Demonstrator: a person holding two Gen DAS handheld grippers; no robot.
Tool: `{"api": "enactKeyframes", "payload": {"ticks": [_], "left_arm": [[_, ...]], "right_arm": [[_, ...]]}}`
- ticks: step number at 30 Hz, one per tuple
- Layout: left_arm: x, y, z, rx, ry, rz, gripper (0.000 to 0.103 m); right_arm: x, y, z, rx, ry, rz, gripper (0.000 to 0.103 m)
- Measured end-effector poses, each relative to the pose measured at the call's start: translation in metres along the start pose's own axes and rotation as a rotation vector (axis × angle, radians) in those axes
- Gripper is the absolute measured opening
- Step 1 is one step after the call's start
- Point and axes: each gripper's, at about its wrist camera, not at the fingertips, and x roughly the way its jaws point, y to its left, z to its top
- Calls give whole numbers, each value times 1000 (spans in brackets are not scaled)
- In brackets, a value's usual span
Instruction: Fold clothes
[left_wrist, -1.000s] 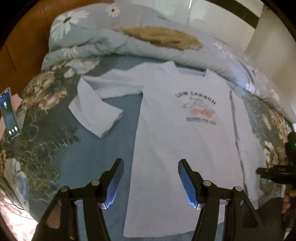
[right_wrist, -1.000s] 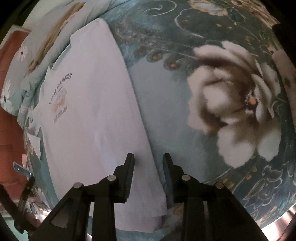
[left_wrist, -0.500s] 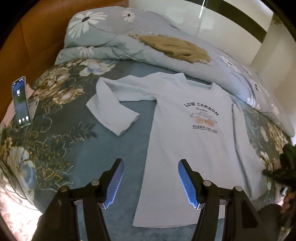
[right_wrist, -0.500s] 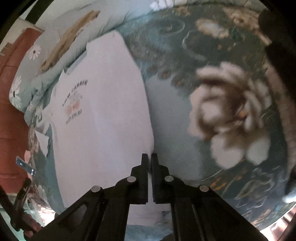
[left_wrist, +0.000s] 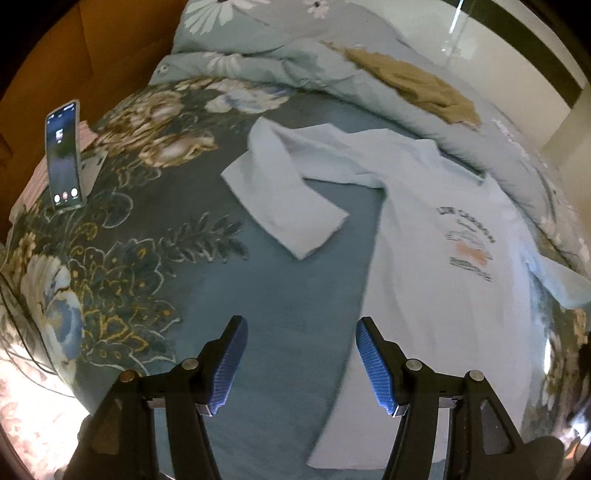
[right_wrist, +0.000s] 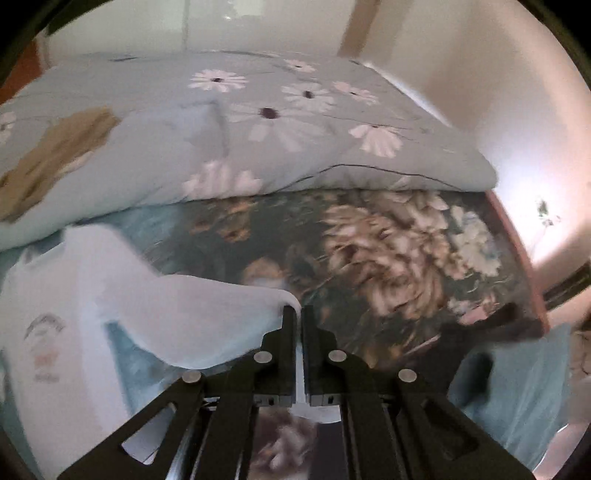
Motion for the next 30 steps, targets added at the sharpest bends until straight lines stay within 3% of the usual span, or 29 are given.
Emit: {"api": "enactKeyframes", "payload": {"ticks": [11,19,20,21,23,27,30], "left_arm": [[31,28,16,-90,59,71,65],[44,19,27,-36,54,66,65],[45,16,28,-18,55,60,65],[45,13,30,8,52,57,65],[44,6,34,76,43,62,65],[46,-7,42,205,30,78,65],[52,-16,46,284,24,71,65]], "right_arm": [[95,-7,12,39,172,-161,2],[78,14,21,-25,134,-124,4],[68,17,21,-23,108,-96,11],[57,20,22,-19,79,-66,29],[35,25,22,-13,23,-5,54],[-8,49,3,-28,-62,197,63],[-20,83,-40,-52,-19,407,75]]}}
